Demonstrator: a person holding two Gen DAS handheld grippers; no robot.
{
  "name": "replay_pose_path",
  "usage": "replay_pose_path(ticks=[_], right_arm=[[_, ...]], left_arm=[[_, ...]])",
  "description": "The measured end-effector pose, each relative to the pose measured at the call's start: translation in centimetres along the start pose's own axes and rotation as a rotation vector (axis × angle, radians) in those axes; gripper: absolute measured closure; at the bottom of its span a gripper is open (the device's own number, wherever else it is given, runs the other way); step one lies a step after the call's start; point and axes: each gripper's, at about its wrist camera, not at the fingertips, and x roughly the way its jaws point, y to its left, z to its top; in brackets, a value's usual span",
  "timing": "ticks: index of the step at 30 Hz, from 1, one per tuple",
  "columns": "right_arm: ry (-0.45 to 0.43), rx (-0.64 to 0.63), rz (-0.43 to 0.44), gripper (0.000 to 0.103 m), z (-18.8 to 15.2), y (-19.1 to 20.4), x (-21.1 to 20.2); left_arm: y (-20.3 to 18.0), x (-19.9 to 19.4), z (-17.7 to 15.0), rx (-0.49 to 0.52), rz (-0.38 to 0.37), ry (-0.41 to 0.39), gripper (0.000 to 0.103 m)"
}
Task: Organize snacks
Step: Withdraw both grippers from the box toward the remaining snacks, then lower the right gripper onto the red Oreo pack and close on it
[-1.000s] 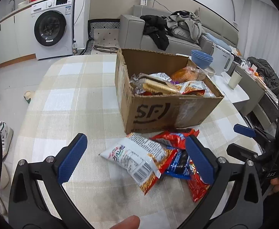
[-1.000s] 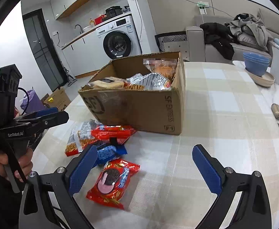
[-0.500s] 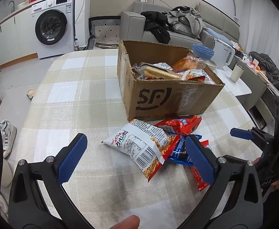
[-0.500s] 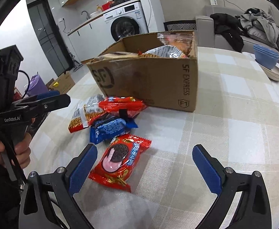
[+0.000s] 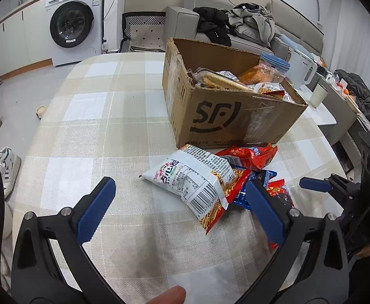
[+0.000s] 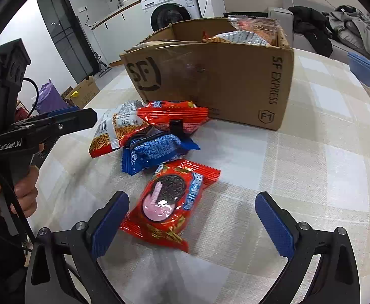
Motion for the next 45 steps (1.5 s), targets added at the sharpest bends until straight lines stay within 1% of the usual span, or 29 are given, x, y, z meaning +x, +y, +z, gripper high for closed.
replay_pose_path(ticks=[2,5,8,12,15,18,21,25,29,35,41,42,43,44,45], right_arm=[[0.005,-0.006,-0.013,0.001,0.0,0.5,0.5],[0.017,0.011,-0.067,0.001,-0.2,0.8,1.5],[0.022,-0.013,-0.116,0.001,-0.3,1.2,2.0],[0.032,-0.018,-0.149,0.001,-0.3,0.2,1.8],[0.033,-0.009,-0.149,0.001,-0.3,-1.1,1.7],[0.028,-0.012,-0.125,0.001,-0.3,-1.5,1.8],[0.029,-0.038,-0.123,0.001,-0.5,-1.2,1.9],[0.027,-0.085,-0.120,0.001,-0.5,0.3,2.4],[0.021,-0.140,-0.165,0.002,-0.8,1.5,3.0],[0.019,-0.140,-0.160,0.004,-0.8,1.6,3.5],[0.023,-0.143,-0.155,0.002,-1.0,1.4,3.4],[0.022,-0.141,-0.152,0.004,-0.9,1.4,3.4],[0.015,-0.138,-0.157,0.010,-0.9,1.5,3.3],[0.006,-0.135,-0.159,0.014,-0.8,1.4,3.1],[-0.002,-0.137,-0.159,0.022,-0.8,1.3,3.0]], left_arm=[[0.0,0.2,-0.1,0.004,0.004,0.006,0.001],[-0.1,0.4,-0.3,0.010,0.007,0.011,0.001],[-0.1,0.6,-0.3,0.014,0.009,0.015,0.001],[-0.1,0.8,-0.3,0.013,0.013,0.018,0.001],[0.0,0.9,-0.3,0.011,0.014,0.019,0.001],[0.0,1.1,-0.2,0.010,0.017,0.020,0.001],[0.0,1.2,-0.3,0.007,0.017,0.021,0.001],[-0.1,1.4,-0.3,0.008,0.017,0.021,0.001],[-0.1,1.3,-0.4,0.010,0.014,0.023,0.001],[-0.5,1.5,-0.6,0.016,0.005,0.022,0.001],[-0.8,1.9,-0.4,0.021,0.011,0.031,0.001],[-0.9,2.0,-0.4,0.022,0.010,0.031,0.001],[-1.0,2.0,-0.4,0.023,0.009,0.031,0.001],[-1.0,2.0,-0.4,0.025,0.009,0.031,0.001],[-1.1,2.1,-0.4,0.027,0.011,0.033,0.001]])
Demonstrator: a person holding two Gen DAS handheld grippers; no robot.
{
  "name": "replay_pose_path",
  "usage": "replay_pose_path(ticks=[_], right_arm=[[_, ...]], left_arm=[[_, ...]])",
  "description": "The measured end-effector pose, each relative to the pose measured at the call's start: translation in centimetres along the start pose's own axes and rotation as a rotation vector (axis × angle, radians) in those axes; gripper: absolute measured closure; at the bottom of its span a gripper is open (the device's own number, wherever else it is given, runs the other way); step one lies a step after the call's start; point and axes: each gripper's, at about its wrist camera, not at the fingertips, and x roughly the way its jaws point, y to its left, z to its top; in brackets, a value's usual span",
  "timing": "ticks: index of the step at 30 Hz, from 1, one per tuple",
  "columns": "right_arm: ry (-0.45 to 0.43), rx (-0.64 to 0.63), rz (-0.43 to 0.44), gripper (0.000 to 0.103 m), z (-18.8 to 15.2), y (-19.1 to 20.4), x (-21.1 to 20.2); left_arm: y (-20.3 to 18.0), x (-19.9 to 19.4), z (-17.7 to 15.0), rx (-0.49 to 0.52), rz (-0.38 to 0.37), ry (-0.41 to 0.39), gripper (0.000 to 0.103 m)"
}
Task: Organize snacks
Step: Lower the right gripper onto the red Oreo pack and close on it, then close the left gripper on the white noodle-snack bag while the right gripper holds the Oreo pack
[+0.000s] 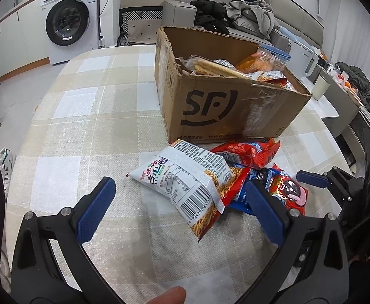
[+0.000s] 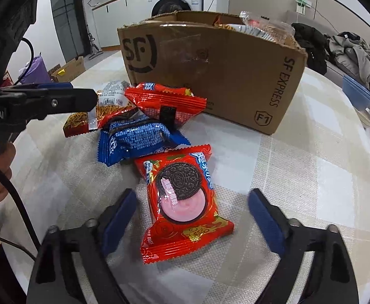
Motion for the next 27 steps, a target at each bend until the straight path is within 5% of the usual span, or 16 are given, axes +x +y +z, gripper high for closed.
replay_pose_path(ticks=[4,15,19,27], right_arm=[[-0.019,-0.038,0.028,0.046,-0.4,0.2,-0.4],[-0.022,-0.038,0.052,0.046,-0.6,-0.2,-0.8],[-0.032,-0.023,0.057,0.057,-0.7,-0.5,-1.2],[-0.030,-0.016,0.040,0.058,-1.1,-1.9,-1.8]], left_arm=[[0.1,0.2,0.0,-0.004,-0.003,0.002,0.001],[-0.2,0.6,-0.1,0.003,-0.003,0.011,0.001],[-0.2,0.8,-0.1,0.000,0.001,0.017,0.001],[1.1,1.9,0.1,-0.067,-0.027,0.054,0.001]])
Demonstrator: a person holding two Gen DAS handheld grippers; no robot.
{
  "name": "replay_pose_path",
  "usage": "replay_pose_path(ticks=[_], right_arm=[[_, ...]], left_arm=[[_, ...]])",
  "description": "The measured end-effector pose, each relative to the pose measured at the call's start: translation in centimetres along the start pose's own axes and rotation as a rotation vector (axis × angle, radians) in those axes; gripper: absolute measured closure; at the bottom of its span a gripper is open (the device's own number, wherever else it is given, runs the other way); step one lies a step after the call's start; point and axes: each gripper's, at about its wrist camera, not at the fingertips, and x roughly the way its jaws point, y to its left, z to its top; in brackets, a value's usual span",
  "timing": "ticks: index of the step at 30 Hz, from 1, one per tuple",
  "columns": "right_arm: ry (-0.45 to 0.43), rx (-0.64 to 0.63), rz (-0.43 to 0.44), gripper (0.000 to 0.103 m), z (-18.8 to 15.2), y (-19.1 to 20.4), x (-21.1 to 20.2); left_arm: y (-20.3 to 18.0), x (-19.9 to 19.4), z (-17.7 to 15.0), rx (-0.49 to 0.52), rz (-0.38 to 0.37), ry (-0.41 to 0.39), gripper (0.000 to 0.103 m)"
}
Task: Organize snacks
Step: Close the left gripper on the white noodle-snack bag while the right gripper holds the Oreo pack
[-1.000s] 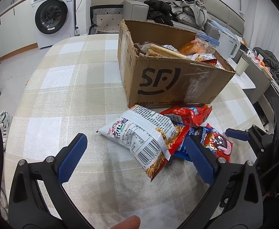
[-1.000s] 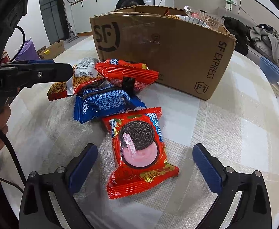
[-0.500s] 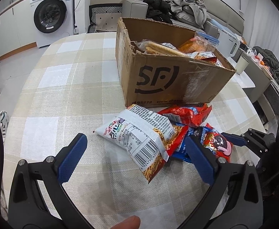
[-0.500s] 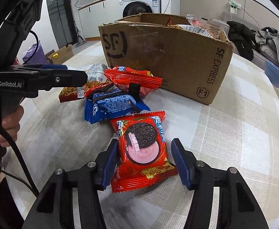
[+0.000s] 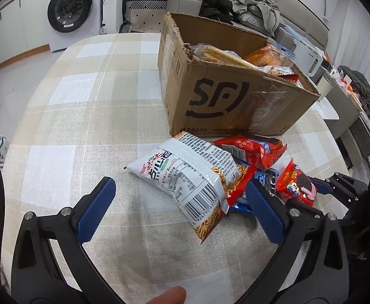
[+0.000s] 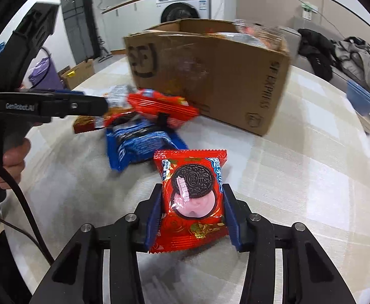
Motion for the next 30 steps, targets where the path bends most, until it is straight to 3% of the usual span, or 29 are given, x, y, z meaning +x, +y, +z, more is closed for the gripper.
replay_pose_path(ticks=[4,10,14,17,30], right_arm=[[-0.004,0.059,-0.042,0.058,-0.2,-1.9,-0.2],[-0.006,0.071,-0.044,0.058,0.1,-2.1,-0.2],[-0.007,0.075,-0.041,0.058,0.0,-1.8,-0.2],[-0.006,0.071,-0.045,0.058,0.0,-1.8,-0.2],[-0.004,0.070,-0.046,0.058,0.0,-2.0,0.0]], left_arm=[[0.5,0.4,0.7,-0.033,-0.032,0.002,0.001],[-0.7,2.0,1.8,0.001,-0.010,0.022,0.001],[-1.0,3.1,2.1,0.005,0.048,0.047,0.001],[-0.2,3.1,1.9,-0.015,0.018,0.057,0.001],[-0.2,4.4,3.1,-0.043,0.049,0.092,0.001]])
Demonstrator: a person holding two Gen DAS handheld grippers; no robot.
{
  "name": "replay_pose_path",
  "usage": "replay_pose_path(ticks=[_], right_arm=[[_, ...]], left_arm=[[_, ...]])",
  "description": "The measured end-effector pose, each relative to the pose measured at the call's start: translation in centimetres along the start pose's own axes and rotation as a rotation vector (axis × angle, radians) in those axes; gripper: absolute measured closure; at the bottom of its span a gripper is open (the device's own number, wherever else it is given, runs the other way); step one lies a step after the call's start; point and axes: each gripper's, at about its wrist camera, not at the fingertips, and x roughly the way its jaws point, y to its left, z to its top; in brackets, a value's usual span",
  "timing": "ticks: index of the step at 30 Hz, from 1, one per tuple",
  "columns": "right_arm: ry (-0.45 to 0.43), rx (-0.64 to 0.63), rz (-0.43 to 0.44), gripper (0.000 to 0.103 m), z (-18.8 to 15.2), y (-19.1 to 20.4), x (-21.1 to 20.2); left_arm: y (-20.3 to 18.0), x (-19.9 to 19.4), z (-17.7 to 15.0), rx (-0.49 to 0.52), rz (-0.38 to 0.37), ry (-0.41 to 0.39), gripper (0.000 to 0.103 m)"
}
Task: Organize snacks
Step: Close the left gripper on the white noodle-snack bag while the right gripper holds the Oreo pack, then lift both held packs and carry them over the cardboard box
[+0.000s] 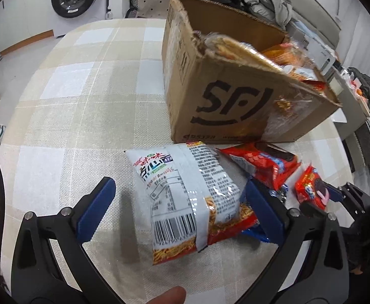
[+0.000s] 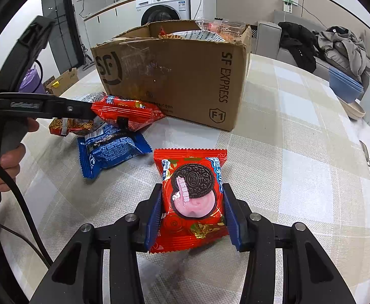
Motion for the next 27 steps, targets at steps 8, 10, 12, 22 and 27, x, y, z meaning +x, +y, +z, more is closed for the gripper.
replay_pose_path(ticks=[8,10,12,22,27], right_arm=[[-0.001,0.004,0.003,0.058,0.0,-0.3,0.0],[-0.001,0.004,0.004,0.058,0.0,-0.2,0.0],[-0.001,0.003,0.003,0.058,0.0,-0.2,0.0],[-0.028,0.012,0.037,0.058,-0.1,-0.6,-0.6],[-0.052,0.019,0.058,0.058,0.0,-0.7,-1.4]], left_arm=[[0.3,0.8,-0.1,-0.027,-0.031,0.017,0.025],[-0.1,0.7,-0.2,-0.008,-0.066,0.010,0.039],[-0.8,0.4,-0.4,0.020,-0.055,-0.008,0.042],[-1.4,-2.0,-2.2,0.044,-0.066,-0.086,0.049],[-0.4,-4.4,-3.0,0.038,-0.081,-0.134,0.049]])
